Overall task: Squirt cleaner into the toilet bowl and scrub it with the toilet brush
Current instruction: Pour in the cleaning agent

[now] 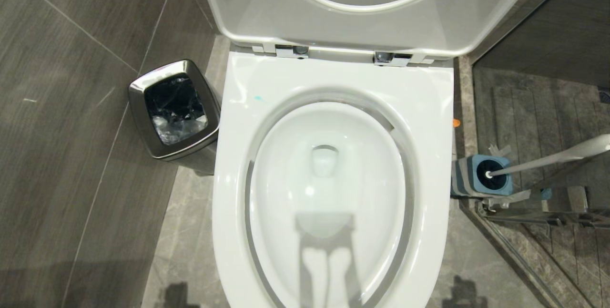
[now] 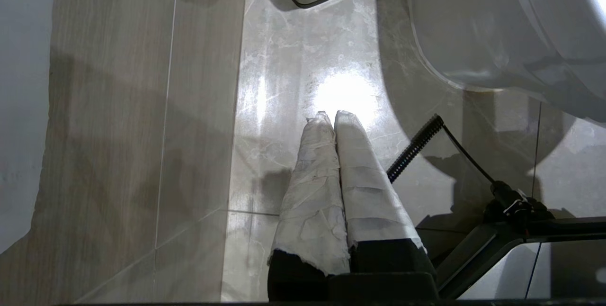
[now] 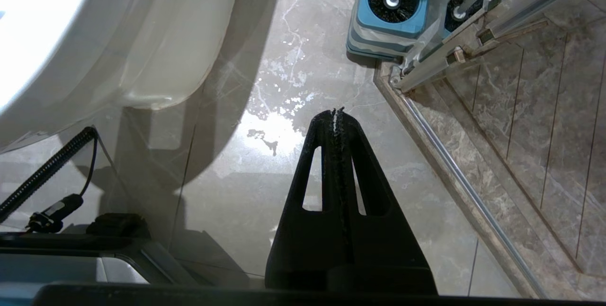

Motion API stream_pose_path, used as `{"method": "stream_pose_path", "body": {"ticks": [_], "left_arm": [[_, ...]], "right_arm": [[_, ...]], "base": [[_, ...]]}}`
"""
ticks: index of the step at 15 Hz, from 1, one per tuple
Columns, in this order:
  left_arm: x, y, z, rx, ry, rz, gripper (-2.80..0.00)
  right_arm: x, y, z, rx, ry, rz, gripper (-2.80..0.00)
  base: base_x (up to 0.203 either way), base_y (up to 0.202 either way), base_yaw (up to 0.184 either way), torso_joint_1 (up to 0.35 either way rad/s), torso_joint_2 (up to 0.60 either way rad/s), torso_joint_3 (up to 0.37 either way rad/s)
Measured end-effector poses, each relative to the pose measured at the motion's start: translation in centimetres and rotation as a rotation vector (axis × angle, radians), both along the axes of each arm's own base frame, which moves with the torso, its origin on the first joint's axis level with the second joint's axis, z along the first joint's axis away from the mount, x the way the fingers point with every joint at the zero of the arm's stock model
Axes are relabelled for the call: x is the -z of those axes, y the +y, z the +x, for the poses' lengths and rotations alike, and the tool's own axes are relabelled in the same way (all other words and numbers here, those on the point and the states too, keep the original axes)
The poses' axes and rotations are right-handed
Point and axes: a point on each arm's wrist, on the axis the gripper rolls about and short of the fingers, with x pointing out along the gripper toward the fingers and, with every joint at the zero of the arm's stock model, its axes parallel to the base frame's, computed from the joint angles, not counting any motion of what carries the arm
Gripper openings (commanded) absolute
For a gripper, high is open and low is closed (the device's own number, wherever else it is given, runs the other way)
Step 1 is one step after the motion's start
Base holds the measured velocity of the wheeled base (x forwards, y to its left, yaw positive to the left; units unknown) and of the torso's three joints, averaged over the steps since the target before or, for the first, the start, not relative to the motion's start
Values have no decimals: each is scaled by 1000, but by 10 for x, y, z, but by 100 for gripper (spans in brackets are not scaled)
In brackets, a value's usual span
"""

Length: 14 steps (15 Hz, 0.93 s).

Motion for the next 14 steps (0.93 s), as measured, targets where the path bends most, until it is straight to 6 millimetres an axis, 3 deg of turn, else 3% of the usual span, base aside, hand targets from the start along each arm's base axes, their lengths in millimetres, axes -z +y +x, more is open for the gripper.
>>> {"method": "stream_pose_path", "body": {"ticks": [10,14], "left_arm": [[0,0,0,-1,1,1,-280],[0,0,0,-1,0,-3,-280]], "right_arm": [[0,0,0,0,1,0,-280],[0,0,0,0,3,0,-280]], "base": [[0,0,0,0,0,0],[123,0,-1,4,5,-1]]}}
